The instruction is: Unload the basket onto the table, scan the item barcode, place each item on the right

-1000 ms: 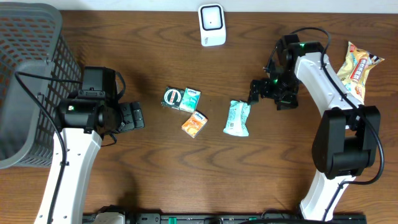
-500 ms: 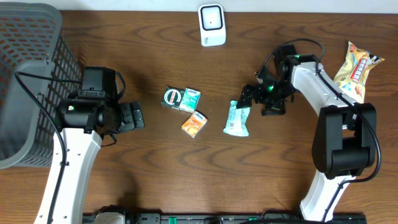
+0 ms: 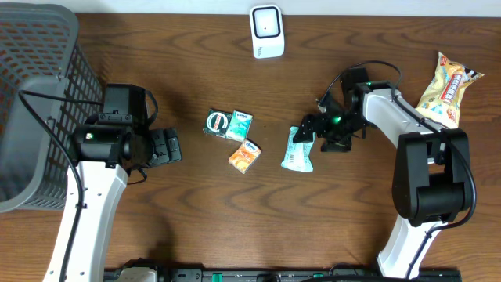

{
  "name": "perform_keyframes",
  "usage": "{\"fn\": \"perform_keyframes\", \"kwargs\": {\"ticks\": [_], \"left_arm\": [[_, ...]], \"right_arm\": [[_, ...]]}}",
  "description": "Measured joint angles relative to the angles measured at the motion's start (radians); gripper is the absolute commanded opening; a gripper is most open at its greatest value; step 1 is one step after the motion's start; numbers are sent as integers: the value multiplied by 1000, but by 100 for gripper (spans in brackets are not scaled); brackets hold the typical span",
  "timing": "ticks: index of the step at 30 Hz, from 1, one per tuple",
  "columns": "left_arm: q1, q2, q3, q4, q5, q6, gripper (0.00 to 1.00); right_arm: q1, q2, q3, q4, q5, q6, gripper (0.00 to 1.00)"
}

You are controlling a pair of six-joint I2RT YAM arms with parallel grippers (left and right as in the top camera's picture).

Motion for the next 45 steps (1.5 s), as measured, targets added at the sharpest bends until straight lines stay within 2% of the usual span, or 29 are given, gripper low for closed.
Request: {"fn": "perform_keyframes", "kwargs": {"ticks": [4, 8, 11, 15, 18, 20, 22, 24, 25, 34, 45], "left_arm": [[0, 0, 0, 0, 0, 0, 98], [0, 0, 0, 0, 0, 0, 98], [0, 0, 0, 0, 0, 0, 97], [0, 0, 0, 0, 0, 0, 98], [0, 0, 0, 0, 0, 0, 98], [0, 0, 0, 0, 0, 0, 98], [0, 0, 0, 0, 0, 0, 98], [0, 0, 0, 0, 0, 0, 98], [0, 0, 0, 0, 0, 0, 97], [0, 0, 0, 0, 0, 0, 98], [0, 0, 0, 0, 0, 0, 98]], "right_arm": [[0, -2, -29, 66, -5, 42, 65], [1, -18, -72, 142, -18, 77, 64], [5, -34, -110, 210, -31, 101, 58], [31, -47, -153, 283, -48, 141, 55], [55, -55, -173, 304, -37, 172, 42], [65, -55, -181, 305, -31, 182, 39], [72, -56, -183, 306, -24, 189, 29], [78, -56, -186, 308, -15, 198, 8], [80, -56, -187, 308, -11, 201, 1], [83, -60, -187, 307, -17, 209, 1], [-8, -90, -195, 283, -188, 175, 1]]}}
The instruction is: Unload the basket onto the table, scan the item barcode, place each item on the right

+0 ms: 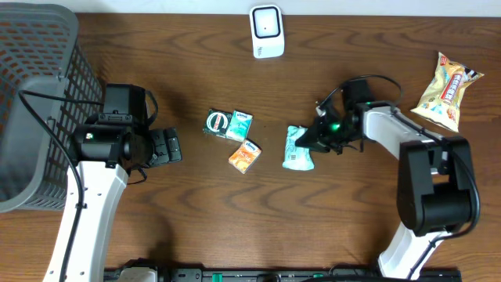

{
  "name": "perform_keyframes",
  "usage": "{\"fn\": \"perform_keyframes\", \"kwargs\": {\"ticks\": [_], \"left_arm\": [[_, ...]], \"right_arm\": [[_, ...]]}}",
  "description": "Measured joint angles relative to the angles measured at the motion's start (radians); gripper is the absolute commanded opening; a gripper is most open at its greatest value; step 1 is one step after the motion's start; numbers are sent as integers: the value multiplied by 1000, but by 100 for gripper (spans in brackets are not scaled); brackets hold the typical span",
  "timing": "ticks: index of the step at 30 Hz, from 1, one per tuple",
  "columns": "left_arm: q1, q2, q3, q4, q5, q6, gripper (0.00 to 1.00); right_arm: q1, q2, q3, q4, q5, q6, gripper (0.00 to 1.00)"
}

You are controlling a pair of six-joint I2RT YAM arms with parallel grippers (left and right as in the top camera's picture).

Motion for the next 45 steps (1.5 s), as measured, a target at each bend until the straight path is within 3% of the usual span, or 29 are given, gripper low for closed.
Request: {"fn": "perform_keyframes", "kwargs": {"ticks": [11, 18, 33, 45], "left_arm": [[0, 0, 0, 0, 0, 0, 98], [0, 0, 0, 0, 0, 0, 98], [0, 0, 0, 0, 0, 0, 98], [0, 0, 0, 0, 0, 0, 98]], "right_arm": [[-15, -320, -3, 2, -77, -24, 1], [-15, -434, -3, 42, -126, -69, 1], [22, -456, -4, 235, -169, -187, 1], [23, -456, -4, 225, -177, -174, 1]]}}
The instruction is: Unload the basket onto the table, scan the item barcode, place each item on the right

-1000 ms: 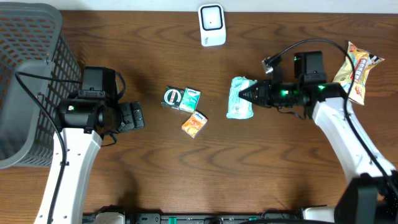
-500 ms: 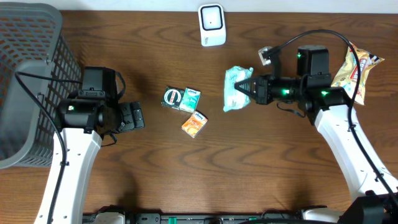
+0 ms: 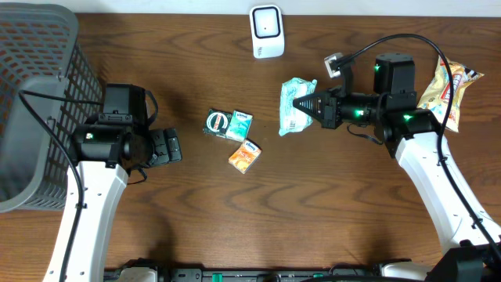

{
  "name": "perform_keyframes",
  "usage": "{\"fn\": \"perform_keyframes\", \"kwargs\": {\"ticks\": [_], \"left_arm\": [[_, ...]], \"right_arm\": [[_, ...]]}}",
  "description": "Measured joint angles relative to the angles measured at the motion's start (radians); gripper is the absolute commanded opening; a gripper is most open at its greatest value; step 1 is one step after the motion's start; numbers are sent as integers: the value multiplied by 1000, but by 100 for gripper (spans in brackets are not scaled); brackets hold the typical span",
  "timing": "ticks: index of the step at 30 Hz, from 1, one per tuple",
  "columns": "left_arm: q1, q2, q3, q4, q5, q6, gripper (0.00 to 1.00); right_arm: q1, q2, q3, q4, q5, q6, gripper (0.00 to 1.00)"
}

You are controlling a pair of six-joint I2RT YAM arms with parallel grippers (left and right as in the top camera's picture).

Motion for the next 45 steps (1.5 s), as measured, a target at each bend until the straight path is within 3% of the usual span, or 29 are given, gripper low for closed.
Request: {"fn": "perform_keyframes", "kwargs": {"ticks": [21, 45], "left_arm": [[0, 0, 0, 0, 0, 0, 98], [0, 0, 0, 0, 0, 0, 98]], "right_arm": [[47, 0, 0, -5, 89, 133, 1], [66, 0, 0, -28, 159, 154, 1]]}}
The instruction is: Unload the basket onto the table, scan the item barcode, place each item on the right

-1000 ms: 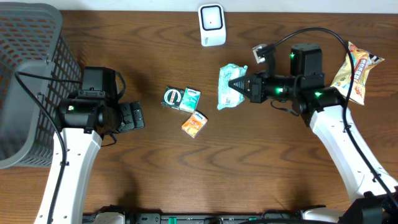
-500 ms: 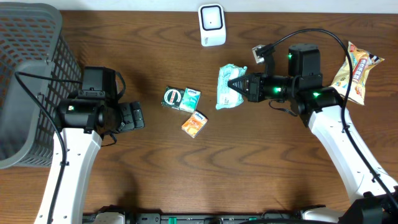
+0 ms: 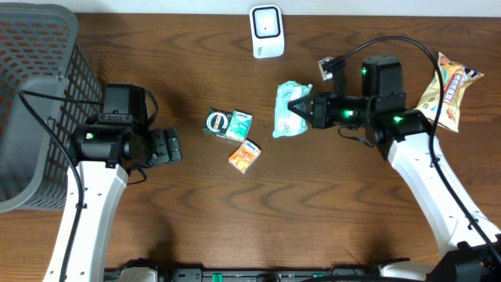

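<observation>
A pale teal packet (image 3: 288, 110) hangs above the table in the grip of my right gripper (image 3: 298, 106), which is shut on its right edge. The white barcode scanner (image 3: 266, 31) stands at the table's back edge, up and to the left of the packet. At the left, my left gripper (image 3: 171, 146) hovers over the table with its fingers close together and nothing in them. A dark green pack (image 3: 218, 122), a teal pack (image 3: 239, 124) and an orange pack (image 3: 244, 157) lie between the two arms.
A grey mesh basket (image 3: 39, 47) fills the far left corner. A yellow snack bag (image 3: 448, 88) lies at the far right, beside the right arm.
My right gripper has carried the teal packet slightly left and a little lower in the view. The left arm and the packs on the table are unchanged.
My right gripper was down by the teal packet lying on the table, then closed in on it. It then held the packet raised off the table, below and right of the scanner, and now holds it a touch further left. The left arm stayed still.
</observation>
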{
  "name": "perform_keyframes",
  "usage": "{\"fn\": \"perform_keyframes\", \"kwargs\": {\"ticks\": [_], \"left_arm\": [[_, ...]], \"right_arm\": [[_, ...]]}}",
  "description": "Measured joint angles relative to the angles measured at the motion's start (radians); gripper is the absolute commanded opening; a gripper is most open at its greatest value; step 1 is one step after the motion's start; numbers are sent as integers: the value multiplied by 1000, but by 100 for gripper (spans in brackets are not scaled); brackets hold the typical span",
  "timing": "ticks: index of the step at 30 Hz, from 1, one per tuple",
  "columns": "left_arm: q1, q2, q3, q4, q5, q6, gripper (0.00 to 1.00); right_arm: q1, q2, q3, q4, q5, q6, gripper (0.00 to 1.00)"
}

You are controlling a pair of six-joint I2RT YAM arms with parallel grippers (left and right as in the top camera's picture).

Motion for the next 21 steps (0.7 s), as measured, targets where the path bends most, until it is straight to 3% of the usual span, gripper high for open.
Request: {"fn": "perform_keyframes", "kwargs": {"ticks": [13, 21], "left_arm": [[0, 0, 0, 0, 0, 0, 98], [0, 0, 0, 0, 0, 0, 98]], "right_arm": [[90, 4, 0, -96, 536, 38, 1], [91, 31, 0, -173, 892, -48, 1]]}}
